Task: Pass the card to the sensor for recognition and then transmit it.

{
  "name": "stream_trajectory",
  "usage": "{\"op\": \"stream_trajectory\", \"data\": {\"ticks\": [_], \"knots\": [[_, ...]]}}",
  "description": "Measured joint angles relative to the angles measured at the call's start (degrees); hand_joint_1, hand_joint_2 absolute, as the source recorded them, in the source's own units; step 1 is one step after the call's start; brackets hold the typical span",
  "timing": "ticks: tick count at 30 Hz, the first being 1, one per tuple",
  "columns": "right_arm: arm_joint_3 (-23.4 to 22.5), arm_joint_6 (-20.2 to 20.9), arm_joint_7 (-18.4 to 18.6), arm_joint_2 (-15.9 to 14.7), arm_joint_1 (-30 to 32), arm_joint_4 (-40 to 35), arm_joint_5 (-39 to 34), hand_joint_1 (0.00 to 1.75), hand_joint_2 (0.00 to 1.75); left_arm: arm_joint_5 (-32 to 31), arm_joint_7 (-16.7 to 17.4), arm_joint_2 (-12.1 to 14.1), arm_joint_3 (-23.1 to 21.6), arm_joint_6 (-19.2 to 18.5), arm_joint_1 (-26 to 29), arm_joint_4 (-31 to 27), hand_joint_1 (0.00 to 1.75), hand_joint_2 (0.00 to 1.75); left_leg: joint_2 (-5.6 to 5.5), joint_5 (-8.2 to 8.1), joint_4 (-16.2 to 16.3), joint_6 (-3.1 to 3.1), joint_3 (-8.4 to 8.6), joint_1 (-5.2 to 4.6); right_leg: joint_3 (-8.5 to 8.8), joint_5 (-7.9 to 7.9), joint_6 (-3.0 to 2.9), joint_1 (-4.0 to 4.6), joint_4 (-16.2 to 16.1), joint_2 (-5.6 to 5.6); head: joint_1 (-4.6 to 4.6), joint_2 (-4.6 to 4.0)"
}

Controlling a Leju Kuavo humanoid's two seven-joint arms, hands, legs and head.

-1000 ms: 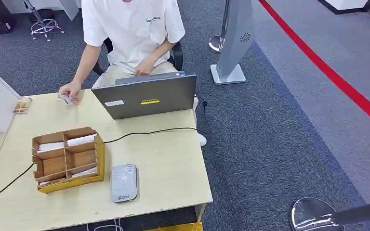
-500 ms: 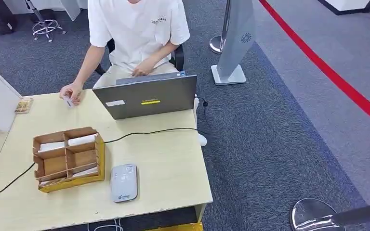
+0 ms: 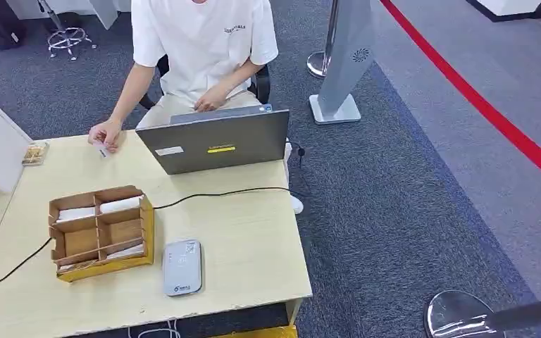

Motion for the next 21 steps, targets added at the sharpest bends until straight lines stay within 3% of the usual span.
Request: {"op": "stream_trajectory", "data": {"ticks": [4,9,13,18,21], "knots": [[-0.02,0.00,-0.09,0.00,-0.04,0.02,0.00,0.00,1.75,-0.53,-0.07,0.00,1.25,-0.53,-0.82,0.00,0.00,1.75,-0.01,0.00,0.00,0.00,0.01,0.01,0.00,-0.01,0.00,0.01,0.00,-0.01,0.02,0.00],[-0.04,0.00,-0.26,0.00,-0.09,0.02,0.04,0.00,1.75,-4.76,-1.29,0.00,2.58,-3.63,-1.84,-0.70,0.00,1.75,0.00,0.00,0.00,0.00,-0.01,0.01,0.00,-0.01,-0.01,0.01,0.00,-0.01,0.02,0.00],[-0.13,0.00,-0.33,0.00,-0.13,0.04,1.05,0.00,1.75,-10.72,-3.48,0.13,3.57,-3.82,-2.67,-2.58,0.00,1.75,0.00,0.00,0.00,0.00,-0.01,0.01,-0.01,-0.01,-0.01,0.00,0.00,-0.01,0.00,0.00],[-0.13,0.09,0.00,0.00,-0.45,0.11,1.99,0.00,1.75,-13.64,-1.64,4.92,4.18,-1.31,-4.22,-3.78,0.00,1.75,-0.01,0.01,0.00,-0.01,0.02,0.02,0.00,-0.02,-0.03,0.02,0.01,-0.01,-0.09,0.00],[-0.13,0.09,0.00,0.00,-0.52,0.17,1.99,0.00,1.75,-13.71,-1.57,6.34,4.27,-1.27,-4.39,-3.98,0.00,1.75,0.00,0.01,-0.01,-0.01,0.01,0.05,0.00,-0.04,-0.07,0.04,0.02,-0.01,-0.07,0.00]]}}
